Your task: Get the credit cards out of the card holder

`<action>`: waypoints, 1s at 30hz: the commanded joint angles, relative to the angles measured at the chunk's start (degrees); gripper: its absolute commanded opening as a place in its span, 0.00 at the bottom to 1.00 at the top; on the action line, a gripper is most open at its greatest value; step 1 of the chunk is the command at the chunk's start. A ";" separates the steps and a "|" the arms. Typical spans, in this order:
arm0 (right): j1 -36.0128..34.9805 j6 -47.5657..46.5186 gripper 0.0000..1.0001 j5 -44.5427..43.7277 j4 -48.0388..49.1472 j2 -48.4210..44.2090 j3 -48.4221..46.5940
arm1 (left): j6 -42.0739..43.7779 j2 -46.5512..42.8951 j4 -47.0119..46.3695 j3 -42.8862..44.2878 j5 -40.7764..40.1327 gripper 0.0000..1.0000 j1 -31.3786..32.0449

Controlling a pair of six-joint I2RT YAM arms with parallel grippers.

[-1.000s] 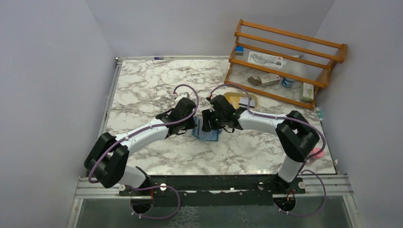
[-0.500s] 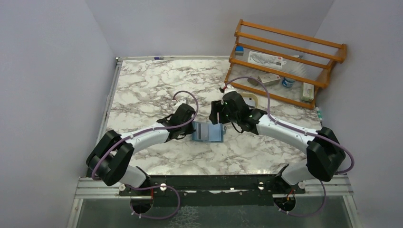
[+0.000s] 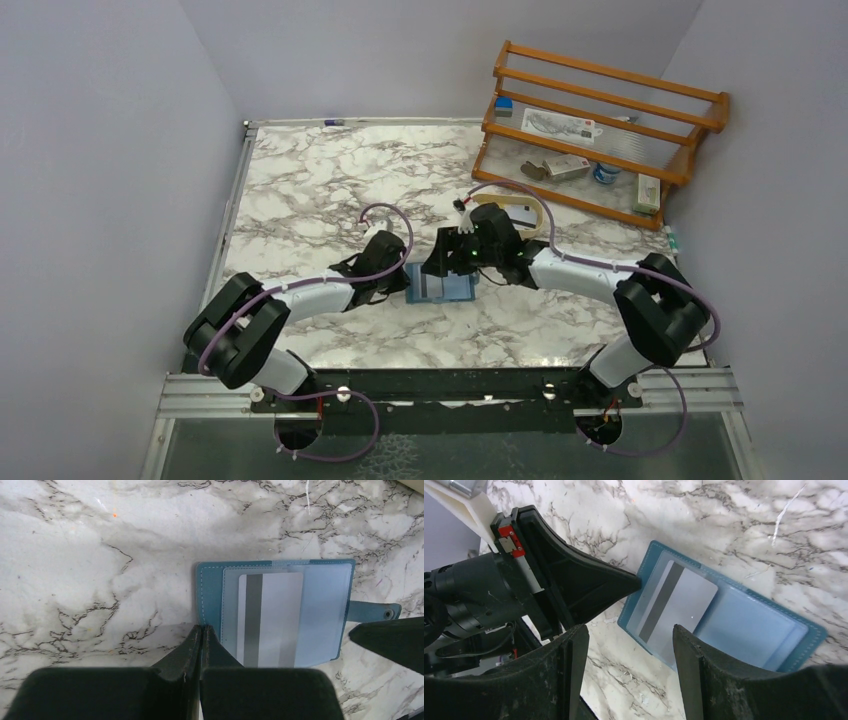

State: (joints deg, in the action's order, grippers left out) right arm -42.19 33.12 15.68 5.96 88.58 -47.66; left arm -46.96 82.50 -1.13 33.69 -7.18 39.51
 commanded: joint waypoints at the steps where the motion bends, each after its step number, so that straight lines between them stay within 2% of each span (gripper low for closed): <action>1: 0.81 4.01 0.68 4.79 4.44 2.49 1.34 | -0.97 2.02 -2.24 -2.40 2.14 0.00 0.31; 13: 6.49 7.61 0.68 7.14 10.92 5.50 7.59 | -0.97 1.79 -3.44 -4.27 2.02 0.00 0.31; 30: 6.60 15.90 0.66 18.01 28.29 11.57 13.63 | -0.81 3.14 -4.70 -3.90 2.60 0.00 0.31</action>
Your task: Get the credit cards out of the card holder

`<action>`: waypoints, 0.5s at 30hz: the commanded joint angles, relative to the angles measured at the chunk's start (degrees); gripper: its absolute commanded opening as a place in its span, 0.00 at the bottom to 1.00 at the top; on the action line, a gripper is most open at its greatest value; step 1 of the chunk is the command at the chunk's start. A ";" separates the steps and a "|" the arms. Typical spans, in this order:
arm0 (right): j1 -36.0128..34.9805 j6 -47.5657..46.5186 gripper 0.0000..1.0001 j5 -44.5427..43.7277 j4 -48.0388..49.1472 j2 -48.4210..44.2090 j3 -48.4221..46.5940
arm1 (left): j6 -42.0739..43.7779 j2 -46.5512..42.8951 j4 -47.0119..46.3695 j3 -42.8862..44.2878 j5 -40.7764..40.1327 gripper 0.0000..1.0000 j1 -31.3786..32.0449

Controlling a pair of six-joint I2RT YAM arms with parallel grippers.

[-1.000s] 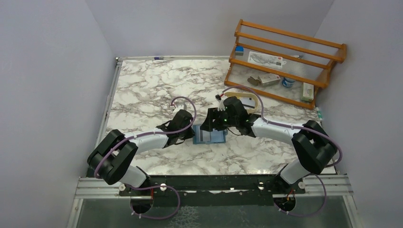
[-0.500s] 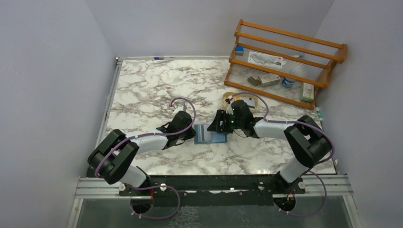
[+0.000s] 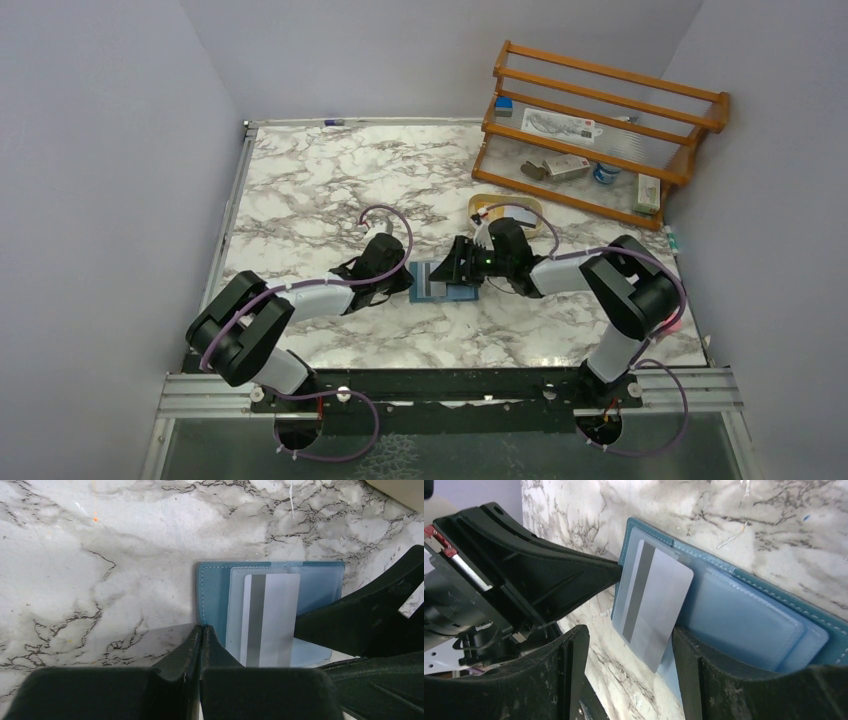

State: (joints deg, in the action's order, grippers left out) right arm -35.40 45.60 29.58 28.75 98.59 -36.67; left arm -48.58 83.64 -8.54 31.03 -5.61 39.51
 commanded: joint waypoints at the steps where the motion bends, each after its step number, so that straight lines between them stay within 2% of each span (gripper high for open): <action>1: -0.18 4.23 0.66 4.42 6.53 1.55 3.41 | 0.77 2.12 2.71 -1.23 1.10 0.00 0.30; 8: -0.18 11.51 0.66 6.74 16.44 2.40 7.98 | 0.76 2.06 2.38 -1.60 1.22 0.00 0.31; 15: -0.24 16.97 0.65 5.21 22.33 5.23 6.72 | 0.68 1.88 2.28 -1.49 1.21 0.00 0.45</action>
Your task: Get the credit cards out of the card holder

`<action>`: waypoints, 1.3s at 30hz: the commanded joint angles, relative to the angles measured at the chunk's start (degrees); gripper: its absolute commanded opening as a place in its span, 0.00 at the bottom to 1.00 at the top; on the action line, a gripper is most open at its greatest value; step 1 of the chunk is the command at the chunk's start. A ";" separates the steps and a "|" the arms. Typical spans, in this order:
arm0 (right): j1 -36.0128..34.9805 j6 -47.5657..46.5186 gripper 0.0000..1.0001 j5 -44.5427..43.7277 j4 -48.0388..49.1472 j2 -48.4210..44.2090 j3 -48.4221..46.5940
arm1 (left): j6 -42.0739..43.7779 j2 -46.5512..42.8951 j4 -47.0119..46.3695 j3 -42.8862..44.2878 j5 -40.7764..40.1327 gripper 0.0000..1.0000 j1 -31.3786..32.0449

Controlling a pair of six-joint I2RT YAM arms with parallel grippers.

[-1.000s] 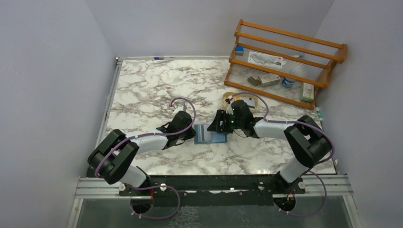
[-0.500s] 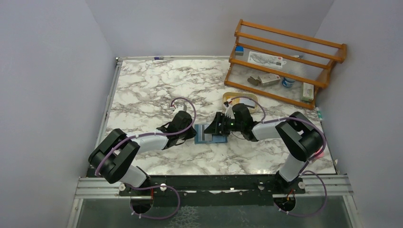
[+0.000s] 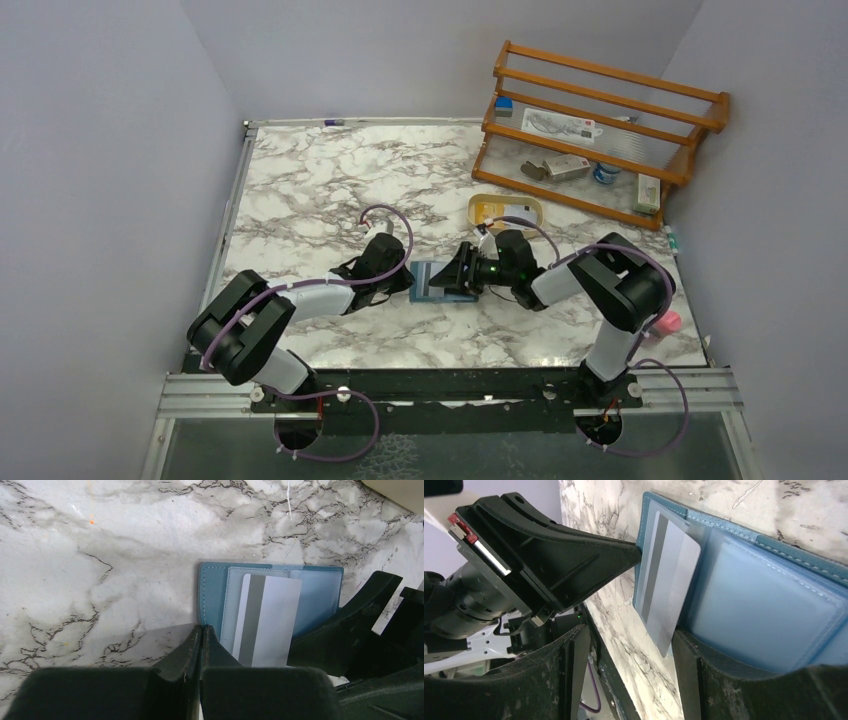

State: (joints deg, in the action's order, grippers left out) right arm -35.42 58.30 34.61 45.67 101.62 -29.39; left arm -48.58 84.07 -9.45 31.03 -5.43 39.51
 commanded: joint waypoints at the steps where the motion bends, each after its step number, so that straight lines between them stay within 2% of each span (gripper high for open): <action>1: -0.18 4.69 0.65 -0.26 5.63 2.51 -0.92 | 0.60 1.32 3.17 -1.57 0.97 0.00 0.55; 8: -0.24 4.90 0.63 -1.21 4.83 4.67 -4.84 | 0.59 0.79 3.13 -1.58 0.78 0.00 0.82; 22: -1.87 9.67 0.62 0.10 19.36 8.94 -5.70 | 0.60 0.36 3.13 -1.58 0.78 0.00 1.01; 33: -4.98 9.62 0.62 0.77 13.70 13.75 -12.65 | 0.59 -0.05 3.26 -1.76 0.57 0.00 1.26; 39: -5.71 10.59 0.62 1.11 14.07 14.52 -14.19 | 0.50 0.45 3.22 -1.58 0.51 0.00 1.34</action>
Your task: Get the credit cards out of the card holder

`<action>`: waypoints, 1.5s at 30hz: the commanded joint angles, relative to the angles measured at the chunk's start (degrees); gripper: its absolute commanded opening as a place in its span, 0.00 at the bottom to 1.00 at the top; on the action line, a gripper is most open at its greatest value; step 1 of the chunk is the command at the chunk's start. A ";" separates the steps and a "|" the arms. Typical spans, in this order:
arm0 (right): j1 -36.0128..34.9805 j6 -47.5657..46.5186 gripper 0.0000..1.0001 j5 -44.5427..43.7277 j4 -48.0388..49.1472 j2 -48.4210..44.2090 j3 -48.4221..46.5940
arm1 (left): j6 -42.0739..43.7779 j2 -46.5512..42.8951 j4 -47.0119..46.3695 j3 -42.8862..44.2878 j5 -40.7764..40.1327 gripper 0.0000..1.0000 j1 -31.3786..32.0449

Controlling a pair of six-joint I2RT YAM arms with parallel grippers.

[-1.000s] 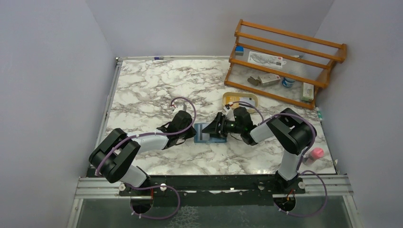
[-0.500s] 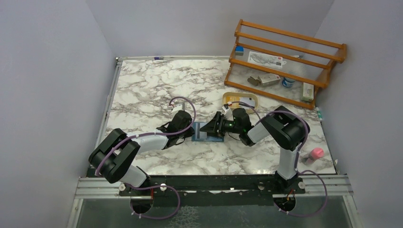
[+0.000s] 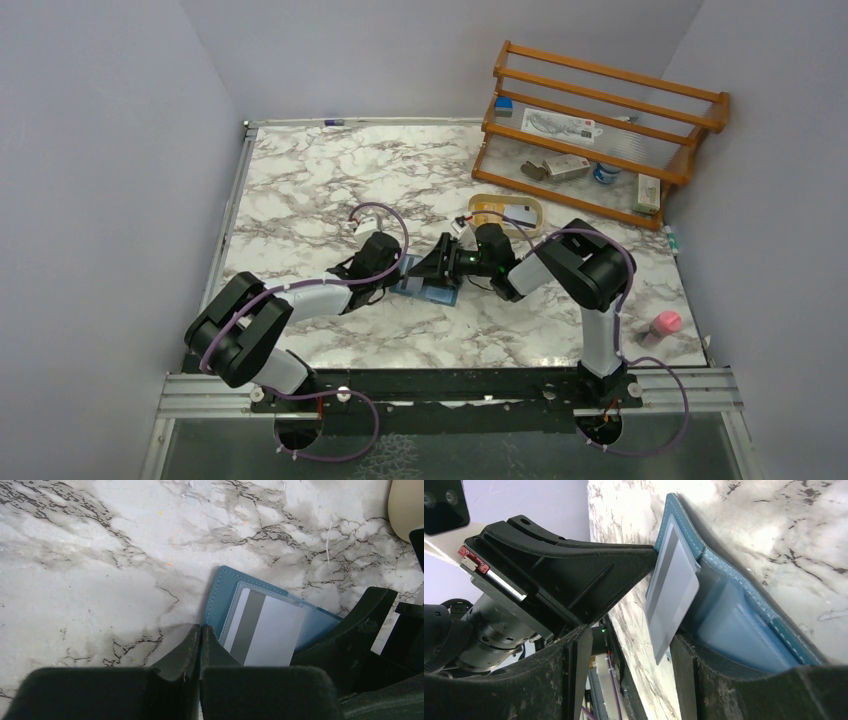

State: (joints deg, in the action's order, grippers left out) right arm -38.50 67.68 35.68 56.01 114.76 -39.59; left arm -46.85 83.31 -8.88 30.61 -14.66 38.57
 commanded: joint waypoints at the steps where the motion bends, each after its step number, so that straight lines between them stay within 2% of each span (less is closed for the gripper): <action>1: -2.63 1.27 0.62 0.19 3.86 1.44 -4.18 | -1.16 1.24 2.66 -1.12 9.74 0.00 2.30; 8: -2.63 1.03 0.60 0.85 3.03 0.14 -4.31 | -1.19 0.53 3.10 -1.41 9.41 0.00 2.29; 15: -2.04 -0.35 0.60 -1.27 -2.93 -4.23 -2.33 | -1.40 0.01 3.48 -2.12 8.94 0.00 2.30; 32: 2.45 1.93 0.56 -2.88 -1.47 -8.83 7.27 | -2.63 0.09 4.83 -2.58 7.45 0.00 2.30; 45: 6.00 -0.55 0.53 -2.98 -6.29 -13.70 11.21 | -2.89 -0.09 5.29 -2.93 7.03 0.00 2.30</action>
State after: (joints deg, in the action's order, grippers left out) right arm -33.76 68.93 33.71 51.07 103.63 -29.12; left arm -50.04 82.76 -9.34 29.76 -9.47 40.25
